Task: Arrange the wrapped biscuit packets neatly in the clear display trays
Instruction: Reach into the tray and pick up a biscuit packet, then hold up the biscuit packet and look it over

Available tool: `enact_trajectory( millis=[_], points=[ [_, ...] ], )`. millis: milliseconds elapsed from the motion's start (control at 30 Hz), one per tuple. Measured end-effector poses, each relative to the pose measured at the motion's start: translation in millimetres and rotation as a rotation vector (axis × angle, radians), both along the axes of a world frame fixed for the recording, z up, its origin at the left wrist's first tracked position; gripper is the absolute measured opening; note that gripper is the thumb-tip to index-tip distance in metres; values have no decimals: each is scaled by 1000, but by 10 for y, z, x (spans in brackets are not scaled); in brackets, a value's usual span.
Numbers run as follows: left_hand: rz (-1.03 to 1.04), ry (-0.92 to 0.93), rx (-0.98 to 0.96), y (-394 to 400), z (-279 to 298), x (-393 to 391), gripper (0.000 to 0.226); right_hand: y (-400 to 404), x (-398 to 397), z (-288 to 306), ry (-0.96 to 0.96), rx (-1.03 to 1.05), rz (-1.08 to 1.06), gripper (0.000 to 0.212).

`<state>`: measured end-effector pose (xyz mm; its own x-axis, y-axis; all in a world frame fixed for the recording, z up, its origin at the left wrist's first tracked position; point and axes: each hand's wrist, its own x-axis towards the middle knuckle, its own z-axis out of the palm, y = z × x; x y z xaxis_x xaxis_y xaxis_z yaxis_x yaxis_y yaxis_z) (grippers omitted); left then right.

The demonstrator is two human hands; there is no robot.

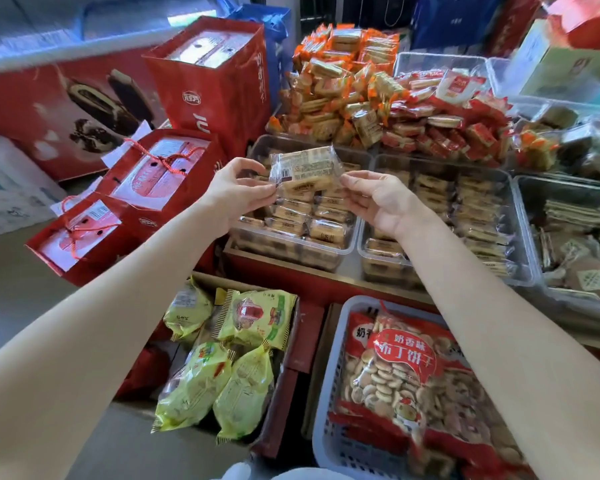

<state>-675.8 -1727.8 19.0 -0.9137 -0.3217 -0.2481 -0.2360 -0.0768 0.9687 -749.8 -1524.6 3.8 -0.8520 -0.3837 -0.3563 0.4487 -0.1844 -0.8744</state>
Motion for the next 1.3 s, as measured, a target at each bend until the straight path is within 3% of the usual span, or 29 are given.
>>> enact_trajectory(
  millis=[133,333,367,500,633,800,967,1100,1300],
  points=[
    [-18,33,34,-63,-51,-100,24,-184,-88,-44,33,33,-97,11],
    [-46,11,-2,-35,-116,-294,33,-384,-300,-269,231,327,-281,20],
    [-56,-3,-92,-20,-168,-332,36,-393,-337,-333,288,419,-311,22],
    [-153,-89,-785,3,-440,-420,41,-187,-494,-526,555,840,-364,17],
    [-254,-188,-892,21,-698,-468,44,314,-623,-722,548,1128,-330,10],
    [-331,-245,-947,141,-866,-590,44,732,-690,-886,396,1213,-327,13],
    [-376,-267,-975,211,-959,-683,41,803,-768,-946,358,1266,-164,26],
    [-365,-257,-987,132,-959,-678,42,478,-829,-864,509,1297,-21,33],
    [-237,-309,-1084,-382,-966,-479,43,-554,-823,-786,842,983,234,20]
  ],
)
